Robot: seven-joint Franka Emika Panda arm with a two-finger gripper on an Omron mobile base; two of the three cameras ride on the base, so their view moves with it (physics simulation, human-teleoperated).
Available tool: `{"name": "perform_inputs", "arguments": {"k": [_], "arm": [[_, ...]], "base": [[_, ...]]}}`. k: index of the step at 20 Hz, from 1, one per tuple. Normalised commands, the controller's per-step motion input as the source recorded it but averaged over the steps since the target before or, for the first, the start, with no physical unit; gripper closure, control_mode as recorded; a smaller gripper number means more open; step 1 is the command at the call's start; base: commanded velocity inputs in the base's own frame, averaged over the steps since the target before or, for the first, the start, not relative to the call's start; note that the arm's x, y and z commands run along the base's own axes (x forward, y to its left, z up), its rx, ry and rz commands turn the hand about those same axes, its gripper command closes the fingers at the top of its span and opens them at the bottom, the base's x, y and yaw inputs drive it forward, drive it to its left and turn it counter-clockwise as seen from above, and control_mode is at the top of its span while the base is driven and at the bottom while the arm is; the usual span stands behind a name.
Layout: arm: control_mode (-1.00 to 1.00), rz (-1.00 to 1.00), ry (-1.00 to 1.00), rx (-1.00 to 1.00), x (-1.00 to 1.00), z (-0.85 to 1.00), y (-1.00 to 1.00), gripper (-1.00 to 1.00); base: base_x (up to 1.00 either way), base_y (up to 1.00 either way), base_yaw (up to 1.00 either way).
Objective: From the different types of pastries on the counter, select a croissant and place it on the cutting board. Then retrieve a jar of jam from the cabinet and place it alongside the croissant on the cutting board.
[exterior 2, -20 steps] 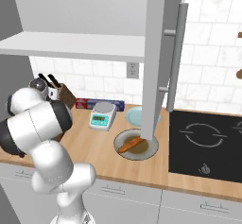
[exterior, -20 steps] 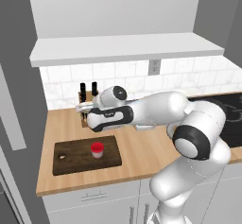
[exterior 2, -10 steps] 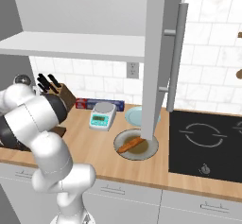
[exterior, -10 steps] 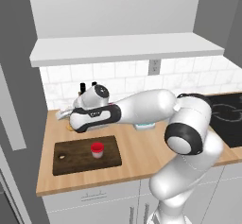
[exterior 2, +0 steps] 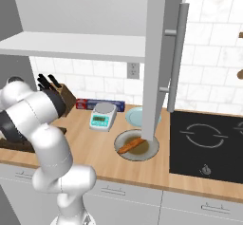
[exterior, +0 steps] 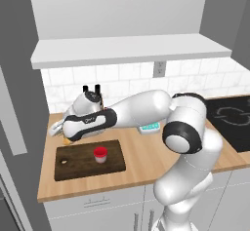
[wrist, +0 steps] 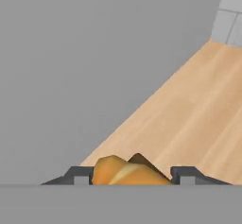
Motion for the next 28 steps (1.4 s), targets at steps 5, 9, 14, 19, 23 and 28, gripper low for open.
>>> {"name": "perform_inputs", "arguments": {"k": [5, 9, 14, 19, 23, 28], "arm": [[-1.00, 0.20, 0.11, -0.22, -0.27, -0.20, 0.08, 1.00], [-1.00, 0.19, 0.08, -0.23, -0.27, -0.11, 0.00, 1.00], [-1.00, 0.19, 0.11, -0.22, -0.23, -0.25, 0.00, 1.00], [-1.00, 0.14, 0.04, -0.18, -0.02, -0.43, -0.06, 1.00], [-1.00, 0.11, 0.00, -0.09, 0.00, -0.34, -0.15, 1.00], [-1.00, 0.09, 0.00, -0.04, 0.00, -0.34, -0.20, 1.00]], "base": [[0.00, 0.00, 0.00], [0.00, 0.00, 0.00], [0.00, 0.00, 0.00], [0.00, 0.00, 0.00], [0.00, 0.00, 0.00], [0.00, 0.00, 0.00]]}}
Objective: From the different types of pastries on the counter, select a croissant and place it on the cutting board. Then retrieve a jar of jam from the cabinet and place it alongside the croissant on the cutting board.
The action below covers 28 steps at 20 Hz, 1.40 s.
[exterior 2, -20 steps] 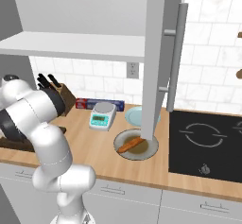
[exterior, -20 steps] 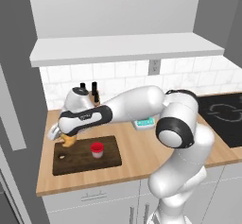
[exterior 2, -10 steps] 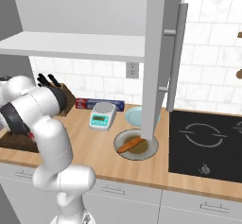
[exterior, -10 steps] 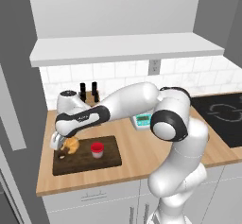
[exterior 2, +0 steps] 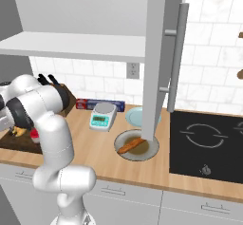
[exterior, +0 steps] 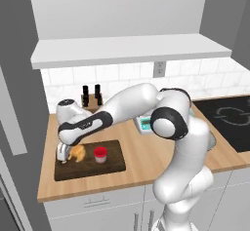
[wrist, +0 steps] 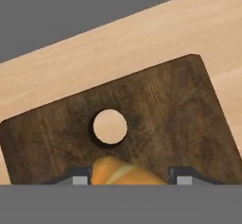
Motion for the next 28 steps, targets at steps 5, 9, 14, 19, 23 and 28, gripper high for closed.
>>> {"name": "perform_inputs", "arguments": {"k": [5, 9, 14, 19, 23, 28], "arm": [[-1.00, 0.03, 0.00, -0.02, 0.00, -0.40, -0.07, 1.00], [-1.00, 0.00, 0.00, 0.00, 0.06, -0.34, 0.04, 1.00], [-1.00, 0.00, -0.01, 0.00, 0.18, -0.27, 0.07, 1.00], [-1.00, 0.00, 0.00, -0.04, 0.00, -0.35, 0.04, -1.00], [-1.00, 0.00, 0.00, -0.06, 0.00, -0.18, 0.02, -1.00], [-1.00, 0.03, 0.00, 0.00, 0.01, 0.11, 0.00, -1.00]], "base": [[0.00, 0.00, 0.00], [0.00, 0.00, 0.00], [0.00, 0.00, 0.00], [0.00, 0.00, 0.00], [0.00, 0.00, 0.00], [0.00, 0.00, 0.00]]}}
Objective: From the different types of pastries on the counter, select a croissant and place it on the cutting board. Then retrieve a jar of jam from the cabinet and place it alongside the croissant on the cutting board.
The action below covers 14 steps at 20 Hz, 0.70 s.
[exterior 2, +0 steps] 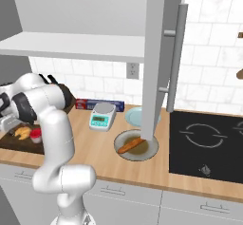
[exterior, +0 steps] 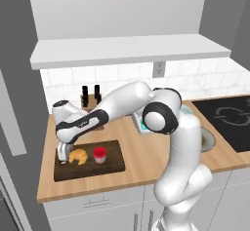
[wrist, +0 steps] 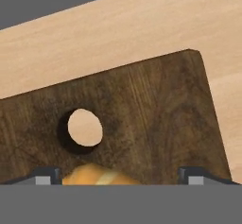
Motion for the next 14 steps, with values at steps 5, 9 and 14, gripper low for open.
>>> {"name": "perform_inputs", "arguments": {"k": [5, 9, 14], "arm": [[-1.00, 0.08, 0.03, 0.10, 0.08, 0.64, 0.00, -1.00], [-1.00, 0.04, 0.06, 0.02, -0.06, 0.41, -0.07, -1.00], [-1.00, -0.10, 0.00, -0.05, -0.38, -0.04, -0.02, -1.00]], "base": [[0.00, 0.00, 0.00], [0.00, 0.00, 0.00], [0.00, 0.00, 0.00]]}}
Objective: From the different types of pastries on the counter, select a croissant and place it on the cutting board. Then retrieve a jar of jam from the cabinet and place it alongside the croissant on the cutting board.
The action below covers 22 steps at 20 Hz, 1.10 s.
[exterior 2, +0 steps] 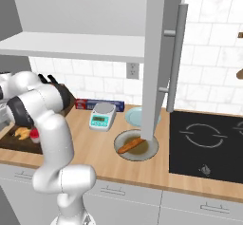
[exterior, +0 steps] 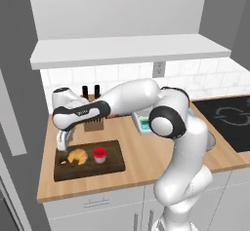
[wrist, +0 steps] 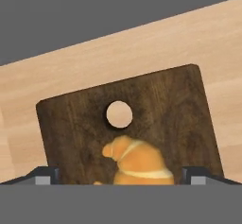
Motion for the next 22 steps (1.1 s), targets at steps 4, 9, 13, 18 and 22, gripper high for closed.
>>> {"name": "perform_inputs", "arguments": {"k": [4, 9, 13, 18, 22], "arm": [[-1.00, -0.37, 0.00, -0.01, -0.11, -0.05, -0.12, -1.00], [-1.00, -0.42, 0.00, 0.00, -0.01, -0.02, -0.39, -1.00], [-1.00, -0.30, -0.04, 0.00, 0.00, 0.07, -0.38, -1.00], [-1.00, -0.11, -0.01, 0.00, 0.26, 0.28, -0.16, -1.00], [-1.00, -0.06, 0.00, 0.00, 0.60, 0.17, -0.25, -1.00]], "base": [[0.00, 0.00, 0.00], [0.00, 0.00, 0.00], [0.00, 0.00, 0.00], [0.00, 0.00, 0.00], [0.00, 0.00, 0.00]]}}
